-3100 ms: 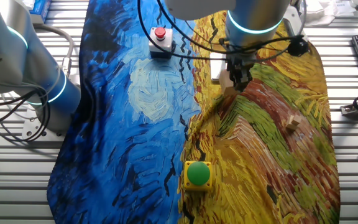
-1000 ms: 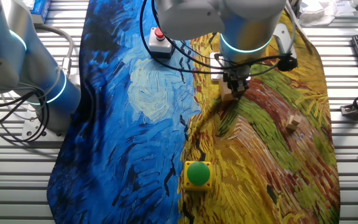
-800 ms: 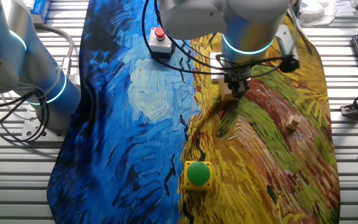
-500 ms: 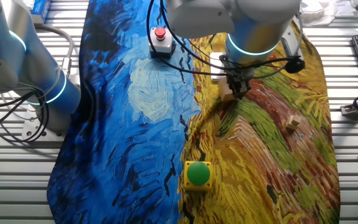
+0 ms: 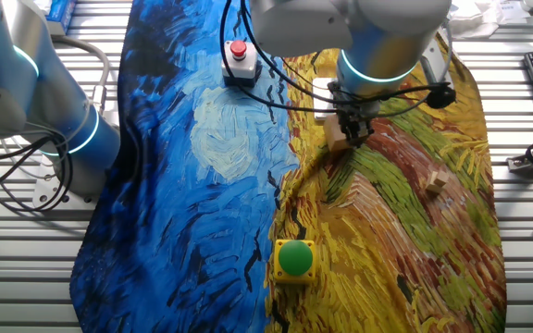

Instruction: Remove the object from the scale

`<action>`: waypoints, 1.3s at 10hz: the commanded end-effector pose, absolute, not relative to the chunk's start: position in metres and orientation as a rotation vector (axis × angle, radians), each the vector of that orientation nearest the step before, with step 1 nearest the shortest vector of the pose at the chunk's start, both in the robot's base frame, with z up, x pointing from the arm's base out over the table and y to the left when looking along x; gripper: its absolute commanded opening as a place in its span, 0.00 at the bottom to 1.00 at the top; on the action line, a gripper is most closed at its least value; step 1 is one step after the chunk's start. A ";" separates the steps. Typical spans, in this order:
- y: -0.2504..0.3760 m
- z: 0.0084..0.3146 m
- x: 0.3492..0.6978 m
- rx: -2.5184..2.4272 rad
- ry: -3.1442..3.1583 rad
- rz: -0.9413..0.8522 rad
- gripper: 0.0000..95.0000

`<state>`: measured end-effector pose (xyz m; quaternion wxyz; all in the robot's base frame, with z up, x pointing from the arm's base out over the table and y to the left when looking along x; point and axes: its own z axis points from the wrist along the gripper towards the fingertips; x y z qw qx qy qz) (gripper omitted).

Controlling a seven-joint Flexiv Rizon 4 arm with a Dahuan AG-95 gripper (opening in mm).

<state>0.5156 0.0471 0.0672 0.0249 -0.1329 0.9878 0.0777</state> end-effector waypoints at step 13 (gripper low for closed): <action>0.032 0.111 0.509 -0.454 3.048 0.265 0.60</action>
